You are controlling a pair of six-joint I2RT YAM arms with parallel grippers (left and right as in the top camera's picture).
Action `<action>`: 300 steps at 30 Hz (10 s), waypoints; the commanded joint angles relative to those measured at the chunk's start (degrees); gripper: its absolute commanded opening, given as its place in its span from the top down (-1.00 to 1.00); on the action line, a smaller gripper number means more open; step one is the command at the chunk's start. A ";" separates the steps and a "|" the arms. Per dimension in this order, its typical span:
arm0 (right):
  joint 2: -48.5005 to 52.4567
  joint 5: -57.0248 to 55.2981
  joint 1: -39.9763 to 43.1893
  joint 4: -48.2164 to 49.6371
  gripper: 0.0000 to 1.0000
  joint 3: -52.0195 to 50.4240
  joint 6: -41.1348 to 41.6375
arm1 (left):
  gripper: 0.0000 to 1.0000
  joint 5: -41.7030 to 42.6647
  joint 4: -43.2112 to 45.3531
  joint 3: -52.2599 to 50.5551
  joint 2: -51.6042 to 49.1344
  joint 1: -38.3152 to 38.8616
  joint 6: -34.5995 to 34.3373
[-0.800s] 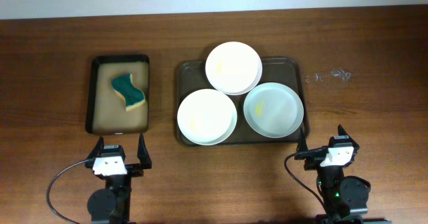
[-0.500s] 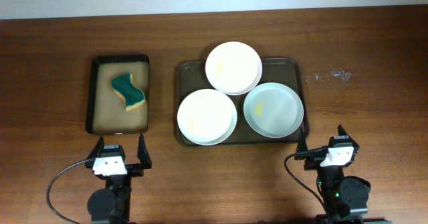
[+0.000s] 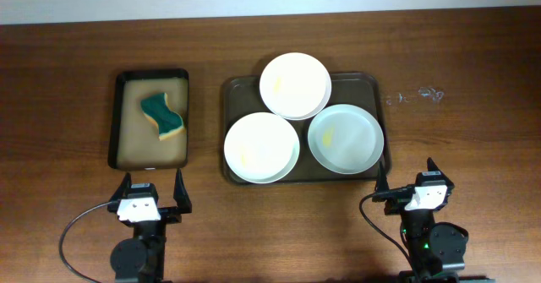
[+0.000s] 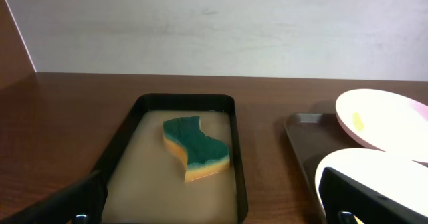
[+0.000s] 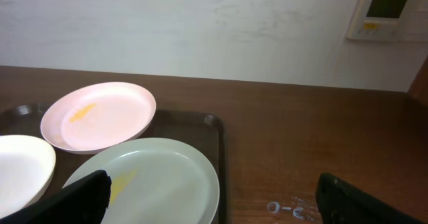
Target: Clean dirty plates on tray and stack at the side
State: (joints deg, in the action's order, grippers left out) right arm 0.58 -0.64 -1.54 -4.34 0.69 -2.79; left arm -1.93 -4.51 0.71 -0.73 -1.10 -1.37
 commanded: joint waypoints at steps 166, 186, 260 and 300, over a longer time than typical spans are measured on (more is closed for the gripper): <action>-0.37 -0.68 -0.48 -0.28 -0.97 -0.37 0.02 | -0.99 -8.46 -52.98 96.52 -125.28 -4.96 -7.76; -0.37 -0.68 -0.48 -0.28 -0.97 -0.37 0.02 | -0.99 -5.07 -46.90 95.32 -127.32 -7.63 -3.93; -0.37 -0.68 -0.48 -0.28 -0.97 -0.37 0.02 | 1.00 -0.83 -65.81 101.37 -116.83 -7.06 -13.99; -0.37 -0.68 -0.48 -0.28 -0.97 -0.37 0.02 | 1.00 -1.90 -22.97 66.88 -108.67 31.43 -35.30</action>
State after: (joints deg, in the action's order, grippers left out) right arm 0.58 -0.67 -1.61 -4.34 0.69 -2.81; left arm -2.90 -27.62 68.01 -108.95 30.17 -36.05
